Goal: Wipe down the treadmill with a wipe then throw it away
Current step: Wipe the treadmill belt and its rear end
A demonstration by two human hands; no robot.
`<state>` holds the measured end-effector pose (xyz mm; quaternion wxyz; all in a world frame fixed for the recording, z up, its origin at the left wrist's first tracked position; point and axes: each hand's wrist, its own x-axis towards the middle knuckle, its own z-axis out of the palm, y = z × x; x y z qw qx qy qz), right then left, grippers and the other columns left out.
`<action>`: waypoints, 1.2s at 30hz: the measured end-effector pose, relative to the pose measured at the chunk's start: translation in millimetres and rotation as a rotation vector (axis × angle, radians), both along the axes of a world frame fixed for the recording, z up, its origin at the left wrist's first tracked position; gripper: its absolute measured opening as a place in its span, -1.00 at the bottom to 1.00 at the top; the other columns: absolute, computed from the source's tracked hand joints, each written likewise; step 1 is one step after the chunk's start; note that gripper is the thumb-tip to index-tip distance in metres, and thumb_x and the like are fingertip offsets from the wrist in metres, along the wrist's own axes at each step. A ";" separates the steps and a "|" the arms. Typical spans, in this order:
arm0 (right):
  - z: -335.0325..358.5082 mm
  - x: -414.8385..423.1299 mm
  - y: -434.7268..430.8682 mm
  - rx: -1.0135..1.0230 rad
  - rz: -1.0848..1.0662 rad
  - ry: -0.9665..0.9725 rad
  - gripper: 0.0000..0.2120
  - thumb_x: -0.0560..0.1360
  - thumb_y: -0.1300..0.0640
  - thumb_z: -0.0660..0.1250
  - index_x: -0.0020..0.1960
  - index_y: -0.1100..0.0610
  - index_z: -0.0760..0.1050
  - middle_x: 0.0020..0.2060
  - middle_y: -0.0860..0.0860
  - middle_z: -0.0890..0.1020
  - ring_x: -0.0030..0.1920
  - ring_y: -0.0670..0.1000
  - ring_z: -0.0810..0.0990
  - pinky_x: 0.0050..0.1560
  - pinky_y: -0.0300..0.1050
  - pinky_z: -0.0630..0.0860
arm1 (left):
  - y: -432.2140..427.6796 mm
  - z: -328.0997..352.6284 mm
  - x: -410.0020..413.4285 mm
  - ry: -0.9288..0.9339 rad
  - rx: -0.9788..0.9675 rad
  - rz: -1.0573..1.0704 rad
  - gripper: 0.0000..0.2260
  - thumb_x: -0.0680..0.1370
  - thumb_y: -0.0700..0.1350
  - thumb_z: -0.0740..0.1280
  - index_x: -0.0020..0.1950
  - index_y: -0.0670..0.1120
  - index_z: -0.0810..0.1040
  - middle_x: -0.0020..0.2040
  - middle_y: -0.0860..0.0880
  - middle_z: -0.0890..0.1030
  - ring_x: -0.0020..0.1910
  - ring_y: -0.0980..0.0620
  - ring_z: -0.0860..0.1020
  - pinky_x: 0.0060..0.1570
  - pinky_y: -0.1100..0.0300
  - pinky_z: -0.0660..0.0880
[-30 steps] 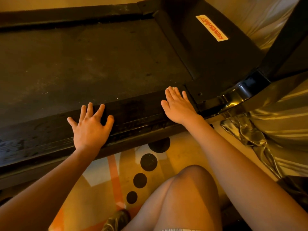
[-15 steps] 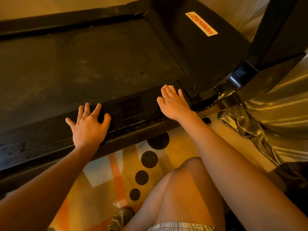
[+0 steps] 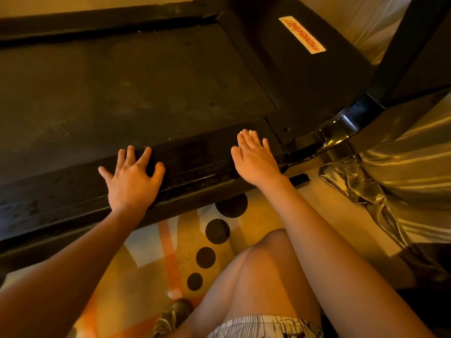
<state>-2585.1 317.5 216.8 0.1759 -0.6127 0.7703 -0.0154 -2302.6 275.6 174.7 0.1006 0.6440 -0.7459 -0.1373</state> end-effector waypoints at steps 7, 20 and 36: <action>-4.8 15.2 61.5 -0.039 0.062 0.053 -0.44 0.73 -0.13 -0.21 0.68 0.03 -0.14 0.67 -0.04 -0.13 0.64 -0.05 -0.24 0.57 -0.03 -0.33 | -3.8 3.1 -1.0 -0.022 0.096 -0.041 -0.44 0.70 0.21 0.00 0.68 0.07 0.07 0.68 -0.13 0.01 0.66 -0.16 -0.10 0.50 -0.44 -0.14; 2.0 -15.2 25.7 -0.011 0.120 0.143 -0.43 0.74 -0.12 -0.17 0.68 0.07 -0.12 0.67 -0.01 -0.11 0.65 -0.02 -0.22 0.60 0.01 -0.31 | 9.3 13.1 -151.5 -0.108 0.076 -0.174 -0.43 0.68 0.25 -0.15 0.68 0.13 -0.09 0.69 -0.08 -0.13 0.64 -0.25 -0.19 0.45 -0.51 -0.11; 1.0 -36.3 14.9 0.001 0.143 0.122 -0.42 0.74 -0.15 -0.20 0.68 0.06 -0.14 0.67 -0.03 -0.13 0.64 -0.05 -0.24 0.62 -0.01 -0.27 | 7.5 8.8 -148.6 -0.160 0.029 -0.247 -0.39 0.66 0.25 -0.21 0.68 0.06 -0.14 0.68 -0.12 -0.14 0.64 -0.27 -0.16 0.50 -0.45 -0.05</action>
